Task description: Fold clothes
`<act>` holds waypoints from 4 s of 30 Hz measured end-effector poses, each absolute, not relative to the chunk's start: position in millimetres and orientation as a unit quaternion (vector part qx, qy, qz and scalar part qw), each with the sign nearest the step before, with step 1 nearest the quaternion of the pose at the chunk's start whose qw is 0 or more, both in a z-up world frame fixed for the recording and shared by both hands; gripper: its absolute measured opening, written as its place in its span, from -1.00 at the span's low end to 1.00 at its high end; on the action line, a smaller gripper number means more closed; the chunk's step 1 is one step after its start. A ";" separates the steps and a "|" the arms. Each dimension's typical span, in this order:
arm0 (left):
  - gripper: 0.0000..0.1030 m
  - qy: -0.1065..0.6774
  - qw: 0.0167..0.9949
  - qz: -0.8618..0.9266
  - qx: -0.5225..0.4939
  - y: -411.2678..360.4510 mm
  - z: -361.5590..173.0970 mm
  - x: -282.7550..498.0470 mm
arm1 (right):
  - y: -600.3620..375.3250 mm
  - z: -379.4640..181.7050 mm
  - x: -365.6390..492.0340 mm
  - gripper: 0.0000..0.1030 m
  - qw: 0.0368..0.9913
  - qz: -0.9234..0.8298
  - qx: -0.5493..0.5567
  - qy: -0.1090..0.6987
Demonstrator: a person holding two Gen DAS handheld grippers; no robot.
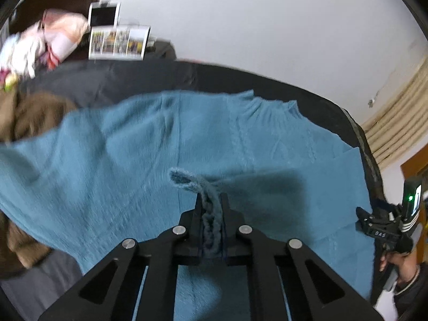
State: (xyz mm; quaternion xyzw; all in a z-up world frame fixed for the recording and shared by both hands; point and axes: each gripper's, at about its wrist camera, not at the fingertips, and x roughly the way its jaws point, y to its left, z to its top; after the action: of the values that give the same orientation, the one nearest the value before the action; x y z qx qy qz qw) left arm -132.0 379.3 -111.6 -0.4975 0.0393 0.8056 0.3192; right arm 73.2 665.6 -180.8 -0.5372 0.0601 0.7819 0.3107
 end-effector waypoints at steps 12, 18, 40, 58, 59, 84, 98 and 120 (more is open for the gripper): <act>-0.74 0.133 0.285 0.812 -0.491 390.2 -143.8 -130.1 | 665.1 -180.0 72.9 0.97 0.304 0.784 -0.537 0.061; -0.36 0.120 0.263 0.808 -0.514 386.1 -139.6 -137.8 | 663.4 -178.6 68.8 0.97 0.299 0.781 -0.546 0.052; 0.35 0.131 0.282 0.790 -0.528 370.4 -145.4 -84.1 | 540.7 -183.6 103.0 0.98 0.165 0.800 -0.569 0.097; 0.50 -0.116 0.094 0.828 -0.541 181.7 -117.6 -142.2 | 509.5 -176.1 123.7 0.98 0.179 0.815 -0.543 0.094; 0.51 -0.134 0.081 0.829 -0.538 167.5 -115.5 -145.4 | 507.9 -175.6 124.4 0.98 0.180 0.814 -0.544 0.094; 0.58 -0.285 -0.007 0.840 -0.462 37.6 -86.6 -173.2 | 525.1 -175.2 128.2 0.98 0.191 0.811 -0.544 0.098; 0.58 0.040 0.015 0.890 -0.453 72.0 -105.8 -199.3 | 546.0 -177.0 121.4 0.98 0.190 0.804 -0.555 0.100; -0.47 -0.019 0.031 0.907 -0.419 58.7 -36.5 -183.8 | 556.8 -171.6 138.4 0.98 0.191 0.804 -0.554 0.099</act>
State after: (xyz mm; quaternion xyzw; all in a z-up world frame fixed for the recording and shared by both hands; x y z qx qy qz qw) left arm -183.8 58.7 -36.5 -0.4188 -0.0191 0.9074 0.0305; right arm 138.4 556.8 -171.6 -0.5542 0.0994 0.8040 0.1913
